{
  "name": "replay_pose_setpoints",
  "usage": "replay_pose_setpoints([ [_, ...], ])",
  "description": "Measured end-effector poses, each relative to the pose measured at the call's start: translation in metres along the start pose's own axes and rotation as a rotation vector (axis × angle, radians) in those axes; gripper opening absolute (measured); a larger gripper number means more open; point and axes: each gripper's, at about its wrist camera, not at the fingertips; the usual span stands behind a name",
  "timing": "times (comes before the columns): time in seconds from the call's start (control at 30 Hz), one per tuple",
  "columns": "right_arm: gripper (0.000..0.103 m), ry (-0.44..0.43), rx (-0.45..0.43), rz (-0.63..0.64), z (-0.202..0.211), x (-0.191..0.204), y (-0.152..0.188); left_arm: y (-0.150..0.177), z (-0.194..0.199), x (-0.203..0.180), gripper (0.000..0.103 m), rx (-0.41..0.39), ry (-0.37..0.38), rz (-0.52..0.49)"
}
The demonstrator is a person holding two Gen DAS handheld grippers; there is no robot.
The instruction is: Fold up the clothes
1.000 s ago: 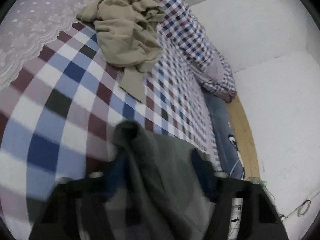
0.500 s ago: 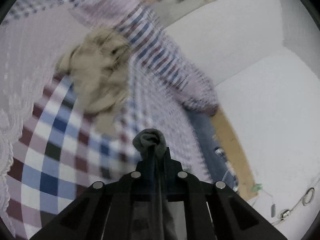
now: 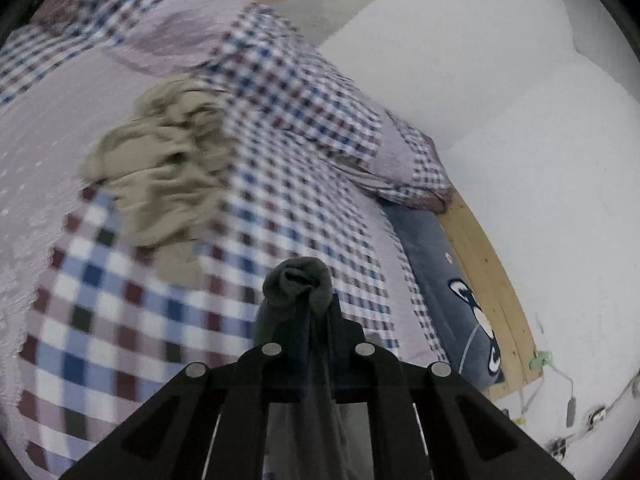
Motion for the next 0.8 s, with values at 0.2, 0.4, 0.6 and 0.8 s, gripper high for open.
replay_pose_setpoints([
  [0.2, 0.003, 0.037, -0.033, -0.173, 0.055, -0.063, -0.025, -0.012, -0.043, -0.091, 0.005, 0.047, 0.035, -0.061],
  [0.4, 0.003, 0.103, -0.013, -0.357, 0.1, -0.143, -0.018, 0.014, -0.121, -0.16, 0.005, 0.141, 0.032, -0.094],
  [0.6, 0.003, 0.161, 0.052, -0.601, 0.111, -0.239, 0.007, 0.054, -0.216, -0.202, 0.005, 0.254, -0.042, -0.109],
  [0.8, 0.003, 0.189, 0.099, -0.688, 0.11, -0.281, 0.019, 0.081, -0.282, -0.207, 0.006, 0.358, -0.123, -0.104],
])
Point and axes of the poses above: each gripper's, at about its wrist camera, not at the fingertips, and z roughly against the way its jaws point, x to its left, y to its underside, and after that the axes turned 14 degrees about -z, right-handed
